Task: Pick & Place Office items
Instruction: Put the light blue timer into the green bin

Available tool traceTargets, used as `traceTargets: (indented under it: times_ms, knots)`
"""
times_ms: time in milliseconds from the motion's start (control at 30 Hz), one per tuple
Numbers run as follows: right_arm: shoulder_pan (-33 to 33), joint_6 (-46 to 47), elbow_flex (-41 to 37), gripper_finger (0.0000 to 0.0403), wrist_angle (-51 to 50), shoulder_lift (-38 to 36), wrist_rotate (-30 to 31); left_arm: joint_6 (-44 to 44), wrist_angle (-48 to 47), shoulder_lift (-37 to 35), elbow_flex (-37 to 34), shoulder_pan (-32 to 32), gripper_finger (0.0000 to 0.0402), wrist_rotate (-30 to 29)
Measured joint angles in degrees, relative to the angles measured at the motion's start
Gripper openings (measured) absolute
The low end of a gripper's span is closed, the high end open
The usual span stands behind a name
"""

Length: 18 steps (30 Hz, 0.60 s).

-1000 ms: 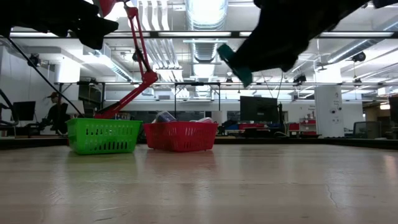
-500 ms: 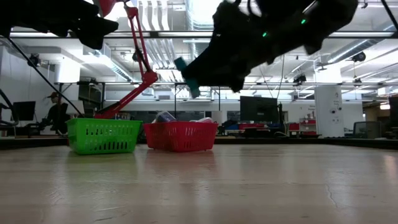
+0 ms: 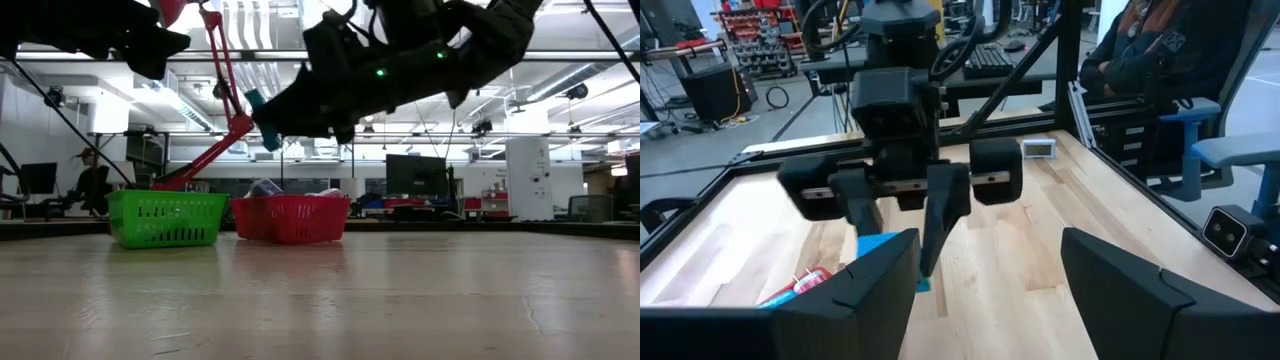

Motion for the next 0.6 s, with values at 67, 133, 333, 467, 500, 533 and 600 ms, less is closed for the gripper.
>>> traceTargets:
  times_ms: [67, 133, 333, 467, 500, 533, 600]
  knots:
    - [-0.4, -0.7, 1.3, 0.0159, 0.0, 0.7, 0.1, 0.0, 0.0, 0.0, 0.0, 0.0, 0.025, 0.0]
    - [-1.0, -1.1, 2.9, 0.0162, -0.1, 1.9, 0.1, 0.0, 0.0, 0.0, 0.0, 0.0, 0.025, 0.0]
    - [-3.2, -3.3, 8.9, 0.0162, -0.2, 7.0, -2.7, 0.0, -0.2, 0.0, 0.0, 0.0, 0.025, 0.0]
    - [-4.0, -3.5, 14.7, 0.016, -0.2, 11.7, -4.4, 0.0, -0.4, 0.0, 0.0, 0.0, 0.025, 0.0]
    - [-4.0, -3.6, 16.2, 0.016, 0.0, 12.9, -4.8, 0.0, -0.4, 0.0, 0.0, 0.0, 0.025, 0.0]
    - [-4.0, -3.6, 17.5, 0.0161, 0.0, 13.9, -5.4, 0.0, -0.4, 0.0, 0.0, 0.0, 0.025, 0.0]
    - [-4.1, -3.9, 19.7, 0.0164, -0.8, 15.4, -6.2, 0.0, -0.4, 0.0, 0.0, 0.0, 0.025, 0.0]
